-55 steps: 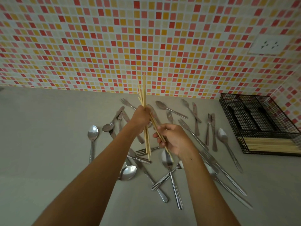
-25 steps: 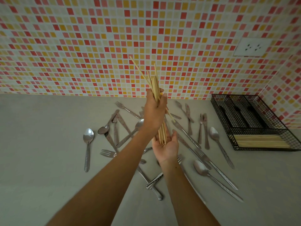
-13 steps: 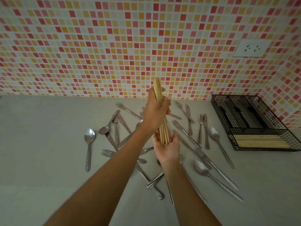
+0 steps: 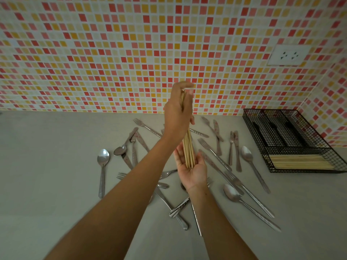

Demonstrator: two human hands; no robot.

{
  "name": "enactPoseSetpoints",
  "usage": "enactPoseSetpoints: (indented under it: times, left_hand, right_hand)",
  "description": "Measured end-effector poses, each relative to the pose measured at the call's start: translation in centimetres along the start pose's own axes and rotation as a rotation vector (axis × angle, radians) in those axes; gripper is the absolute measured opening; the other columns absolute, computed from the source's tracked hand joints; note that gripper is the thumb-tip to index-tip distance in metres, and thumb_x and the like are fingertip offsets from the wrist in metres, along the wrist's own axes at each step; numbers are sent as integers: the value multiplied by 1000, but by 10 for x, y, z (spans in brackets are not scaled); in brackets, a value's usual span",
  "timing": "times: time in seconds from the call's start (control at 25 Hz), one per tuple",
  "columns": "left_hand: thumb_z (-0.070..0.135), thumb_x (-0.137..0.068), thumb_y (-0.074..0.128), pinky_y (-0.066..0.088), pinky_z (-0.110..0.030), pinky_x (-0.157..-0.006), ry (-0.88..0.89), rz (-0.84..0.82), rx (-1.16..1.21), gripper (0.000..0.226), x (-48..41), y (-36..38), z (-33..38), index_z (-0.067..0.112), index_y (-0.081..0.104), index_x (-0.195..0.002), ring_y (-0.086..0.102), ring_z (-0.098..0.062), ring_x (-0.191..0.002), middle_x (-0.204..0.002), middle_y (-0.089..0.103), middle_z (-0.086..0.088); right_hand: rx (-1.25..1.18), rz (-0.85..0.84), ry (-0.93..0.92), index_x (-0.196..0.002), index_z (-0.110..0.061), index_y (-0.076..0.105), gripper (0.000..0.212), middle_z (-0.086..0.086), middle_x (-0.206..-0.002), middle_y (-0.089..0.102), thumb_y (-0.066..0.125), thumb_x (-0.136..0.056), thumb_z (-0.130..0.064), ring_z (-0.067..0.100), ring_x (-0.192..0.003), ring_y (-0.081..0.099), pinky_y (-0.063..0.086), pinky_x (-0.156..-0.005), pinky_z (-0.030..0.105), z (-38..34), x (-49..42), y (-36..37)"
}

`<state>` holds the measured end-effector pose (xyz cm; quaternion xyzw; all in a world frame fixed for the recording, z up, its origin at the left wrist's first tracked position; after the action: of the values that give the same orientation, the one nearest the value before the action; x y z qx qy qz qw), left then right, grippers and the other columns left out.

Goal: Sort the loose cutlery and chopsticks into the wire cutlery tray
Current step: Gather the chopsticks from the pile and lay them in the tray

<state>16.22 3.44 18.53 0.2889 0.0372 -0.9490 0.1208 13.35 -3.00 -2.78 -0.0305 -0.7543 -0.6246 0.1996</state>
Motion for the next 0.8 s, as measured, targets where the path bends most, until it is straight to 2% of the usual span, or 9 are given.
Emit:
enactPoseSetpoints:
  times: [0.08, 0.2, 0.28, 0.36, 0.44, 0.52, 0.6, 0.68, 0.8]
  left_hand:
    - [19, -101, 41, 47, -44, -41, -31, 36, -1, 7, 1, -4, -5, 13, 45, -102, 43, -25, -39, -55, 43, -7]
    - [24, -99, 46, 46, -35, -43, -129, 121, 62, 15, 1, -15, -19, 16, 38, -110, 43, -18, -38, -55, 45, -4]
    - [27, -96, 52, 45, -30, -43, -221, 137, 88, 20, 2, -18, -31, 18, 43, -111, 44, -15, -37, -55, 46, -4]
    - [31, -94, 56, 43, -29, -43, -297, 152, 88, 21, 5, -20, -41, 11, 52, -91, 43, -12, -35, -51, 46, 0]
    - [32, -95, 53, 39, -26, -41, -358, 229, 122, 33, 9, -31, -49, 10, 47, -71, 39, -11, -34, -47, 43, 3]
    - [29, -97, 49, 35, -24, -39, -377, 325, 206, 36, 11, -45, -51, 13, 41, -66, 34, -10, -34, -46, 38, 4]
    - [27, -98, 47, 31, -23, -37, -372, 404, 289, 34, 13, -61, -51, 13, 40, -68, 30, -10, -36, -43, 36, 6]
    - [27, -99, 46, 30, -22, -37, -370, 464, 303, 34, 18, -73, -49, 13, 41, -69, 30, -10, -37, -45, 36, 7]
    - [28, -98, 46, 30, -22, -38, -383, 512, 341, 34, 28, -77, -48, 15, 41, -67, 30, -9, -37, -47, 36, 6]
  right_hand:
    - [0, -4, 2, -123, 8, 52, 52, 27, -93, 71, 31, -101, -34, 34, -86, 72, 55, -81, 50, -2, -2, -1]
    - [23, -10, -1, -129, 8, 49, 54, 29, -99, 69, 30, -101, -34, 37, -91, 71, 54, -85, 51, -3, -7, -4]
    - [50, -6, 9, -128, 9, 50, 54, 29, -104, 68, 31, -101, -34, 37, -95, 70, 52, -90, 52, -2, -9, -6]
    - [88, -6, 30, -123, 9, 54, 54, 29, -106, 67, 31, -101, -35, 36, -97, 69, 51, -93, 51, -1, -8, -4]
    - [187, 3, 49, -117, 7, 59, 53, 27, -109, 67, 30, -101, -35, 35, -100, 68, 49, -98, 48, -1, -5, -2]
    - [447, 31, 14, -114, 0, 63, 49, 21, -115, 67, 30, -101, -33, 29, -108, 65, 43, -104, 43, -13, -2, -1]
    - [843, 48, -166, -109, -9, 66, 35, 10, -113, 70, 36, -99, -24, 20, -110, 62, 39, -105, 37, -45, 2, 12]
    - [1142, -66, -340, -110, -11, 64, 27, 6, -108, 70, 44, -93, -6, 18, -107, 63, 43, -99, 34, -67, 14, 47]
    - [1795, -312, -288, -124, -17, 53, 46, -2, -108, 63, 55, -81, 1, 13, -100, 59, 45, -84, 26, -37, 31, 90]
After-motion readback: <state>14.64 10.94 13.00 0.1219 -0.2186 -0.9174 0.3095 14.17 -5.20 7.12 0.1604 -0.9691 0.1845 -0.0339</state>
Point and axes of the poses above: each hand's wrist, its own x-axis away from the middle knuckle, its own y-axis out of the palm, z = x × y, the point moved 10 cm from there along -x, towards the middle knuckle
